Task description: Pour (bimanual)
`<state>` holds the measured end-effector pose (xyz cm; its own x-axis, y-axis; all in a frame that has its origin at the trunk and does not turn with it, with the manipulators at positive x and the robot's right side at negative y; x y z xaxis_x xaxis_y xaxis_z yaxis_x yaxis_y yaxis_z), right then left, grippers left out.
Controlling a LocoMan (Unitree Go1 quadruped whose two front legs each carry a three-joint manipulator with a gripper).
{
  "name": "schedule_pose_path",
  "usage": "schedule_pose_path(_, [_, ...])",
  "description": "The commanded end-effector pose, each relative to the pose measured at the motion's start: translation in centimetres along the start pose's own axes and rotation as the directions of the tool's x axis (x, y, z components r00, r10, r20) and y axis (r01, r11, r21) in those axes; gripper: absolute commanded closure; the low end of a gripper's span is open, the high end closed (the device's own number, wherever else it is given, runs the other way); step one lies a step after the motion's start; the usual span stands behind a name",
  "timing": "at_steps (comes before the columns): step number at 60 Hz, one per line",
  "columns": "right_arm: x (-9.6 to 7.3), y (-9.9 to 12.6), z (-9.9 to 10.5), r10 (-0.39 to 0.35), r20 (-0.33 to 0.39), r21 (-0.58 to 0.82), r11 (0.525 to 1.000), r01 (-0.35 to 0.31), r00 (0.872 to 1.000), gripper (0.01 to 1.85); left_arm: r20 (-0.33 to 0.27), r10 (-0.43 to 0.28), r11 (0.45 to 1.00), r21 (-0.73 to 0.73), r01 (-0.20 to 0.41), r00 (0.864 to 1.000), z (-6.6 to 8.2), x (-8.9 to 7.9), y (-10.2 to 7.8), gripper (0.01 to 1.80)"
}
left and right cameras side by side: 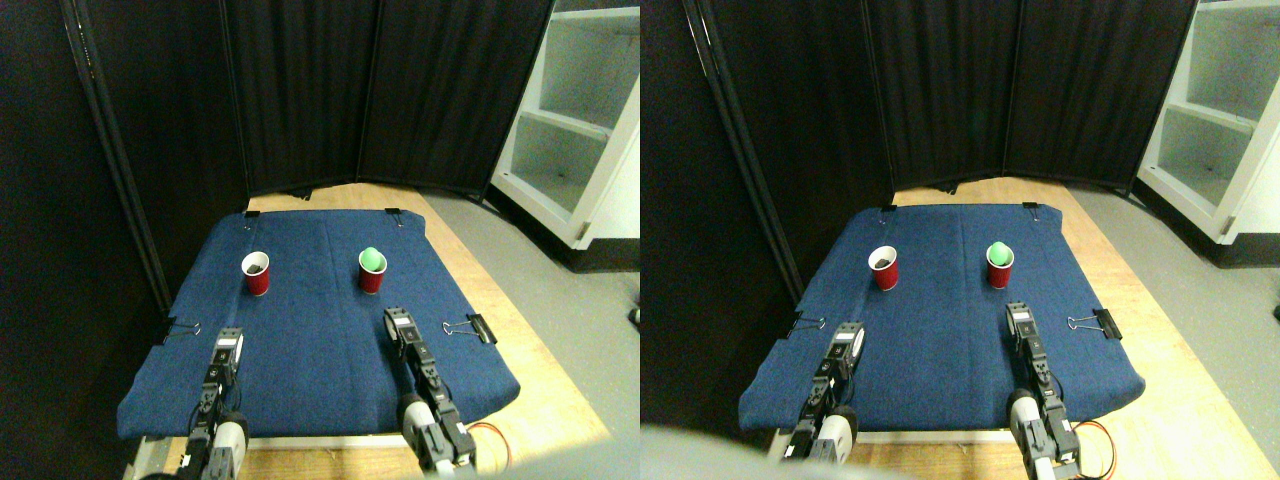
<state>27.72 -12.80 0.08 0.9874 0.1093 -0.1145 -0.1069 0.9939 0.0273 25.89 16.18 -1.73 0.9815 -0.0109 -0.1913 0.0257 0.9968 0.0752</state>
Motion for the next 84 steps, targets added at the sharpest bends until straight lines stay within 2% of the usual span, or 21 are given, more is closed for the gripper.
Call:
schedule_pose_path(1, [0.0, 0.0, 0.5, -0.006, 0.027, -0.009, 1.000, 0.006, 1.000, 1.24, 0.032, 0.002, 1.000, 0.001, -0.002, 1.000, 0.5, 0.1, 0.0, 1.48])
schedule_pose_path(17, [0.3, 0.1, 0.5, 0.026, 0.048, -0.002, 1.000, -0.026, 0.999, 1.26, 0.023, -0.004, 1.000, 0.024, 0.003, 1.000, 0.6, 0.2, 0.1, 1.48])
schedule_pose_path(23, [0.3, 0.1, 0.5, 0.016, 0.042, -0.008, 1.000, -0.016, 0.999, 1.26, 0.028, -0.022, 0.999, 0.037, 0.021, 0.999, 0.6, 0.3, 0.1, 1.48])
schedule_pose_path(25, [0.3, 0.1, 0.5, 0.017, 0.046, -0.008, 1.000, -0.017, 0.999, 1.26, 0.026, -0.010, 1.000, -0.002, 0.010, 1.000, 0.6, 0.4, 0.1, 1.33])
schedule_pose_path(29, [0.5, 0.0, 0.6, 0.033, 0.076, 0.019, 0.999, -0.035, 0.997, 1.28, 0.029, -0.007, 1.000, -0.007, 0.007, 1.000, 0.8, 0.5, 0.1, 1.15])
schedule_pose_path(32, [0.6, 0.0, 0.6, 0.048, 0.103, 0.033, 0.998, -0.051, 0.993, 1.31, 0.029, -0.005, 1.000, -0.023, 0.006, 1.000, 0.9, 0.6, 0.1, 1.10])
schedule_pose_path(35, [0.7, -0.1, 0.7, 0.066, 0.132, 0.047, 0.996, -0.073, 0.989, 1.32, 0.048, -0.012, 1.000, -0.024, 0.013, 0.999, 1.3, 0.8, 0.0, 1.06])
schedule_pose_path(39, [0.9, -0.1, 0.9, 0.050, 0.149, 0.058, 0.997, -0.059, 0.988, 1.32, 0.063, -0.031, 0.999, -0.039, 0.034, 0.998, 2.0, 0.9, -0.2, 1.04])
schedule_pose_path(41, [1.2, -0.1, 1.0, 0.070, 0.185, 0.087, 0.992, -0.088, 0.980, 1.33, 0.073, -0.038, 0.998, -0.046, 0.041, 0.997, 2.5, 1.0, -0.3, 1.05])
schedule_pose_path(44, [1.4, 0.1, 1.3, 0.044, 0.181, 0.120, 0.991, -0.067, 0.983, 1.32, 0.077, -0.054, 0.996, -0.067, 0.059, 0.996, 3.2, 1.2, -0.5, 1.07])
schedule_pose_path(49, [1.7, 0.2, 1.5, 0.048, 0.198, 0.170, 0.982, -0.083, 0.979, 1.31, 0.077, -0.075, 0.993, -0.088, 0.082, 0.994, 4.0, 1.4, -0.7, 1.10])
schedule_pose_path(55, [2.2, 0.3, 1.7, 0.039, 0.235, 0.298, 0.948, -0.110, 0.971, 1.31, 0.084, -0.069, 0.984, -0.160, 0.082, 0.994, 5.0, 1.8, -0.9, 1.05])
schedule_pose_path(57, [2.6, 0.3, 1.8, 0.020, 0.249, 0.368, 0.923, -0.114, 0.968, 1.29, 0.088, -0.053, 0.974, -0.213, 0.071, 0.995, 5.4, 1.9, -1.0, 0.98])
schedule_pose_path(59, [2.6, 0.3, 1.8, 0.014, 0.255, 0.365, 0.925, -0.110, 0.967, 1.28, 0.087, -0.044, 0.970, -0.235, 0.063, 0.995, 5.5, 2.0, -1.1, 0.96])
schedule_pose_path(66, [2.9, 0.4, 2.0, -0.041, 0.233, 0.474, 0.877, -0.077, 0.972, 1.18, 0.102, 0.009, 0.937, -0.349, 0.027, 0.995, 6.0, 2.4, -1.5, 0.83])
schedule_pose_path(70, [3.0, 0.5, 2.1, -0.056, 0.232, 0.505, 0.860, -0.071, 0.971, 1.12, 0.101, 0.039, 0.916, -0.401, 0.005, 0.994, 6.2, 2.5, -1.6, 0.82])
schedule_pose_path(75, [3.4, 0.6, 2.1, -0.088, 0.215, 0.623, 0.780, -0.067, 0.973, 1.04, 0.091, 0.090, 0.859, -0.511, -0.031, 0.992, 6.2, 3.0, -1.5, 0.87])
schedule_pose_path(77, [3.5, 0.5, 2.1, -0.090, 0.216, 0.634, 0.770, -0.070, 0.972, 1.03, 0.093, 0.093, 0.854, -0.520, -0.031, 0.991, 6.1, 3.1, -1.4, 0.87])
schedule_pose_path(79, [3.8, 0.5, 1.9, -0.104, 0.219, 0.688, 0.721, -0.078, 0.970, 1.02, 0.094, 0.112, 0.818, -0.573, -0.038, 0.989, 5.8, 3.6, -1.3, 0.87])
schedule_pose_path(81, [3.8, 0.4, 1.9, -0.105, 0.219, 0.697, 0.713, -0.080, 0.970, 1.02, 0.096, 0.120, 0.809, -0.586, -0.041, 0.988, 5.7, 3.7, -1.3, 0.88])
schedule_pose_path(84, [4.3, 0.4, 1.7, -0.125, 0.200, 0.759, 0.647, -0.073, 0.972, 1.02, 0.101, 0.147, 0.771, -0.635, -0.050, 0.984, 5.1, 4.4, -1.0, 0.89])
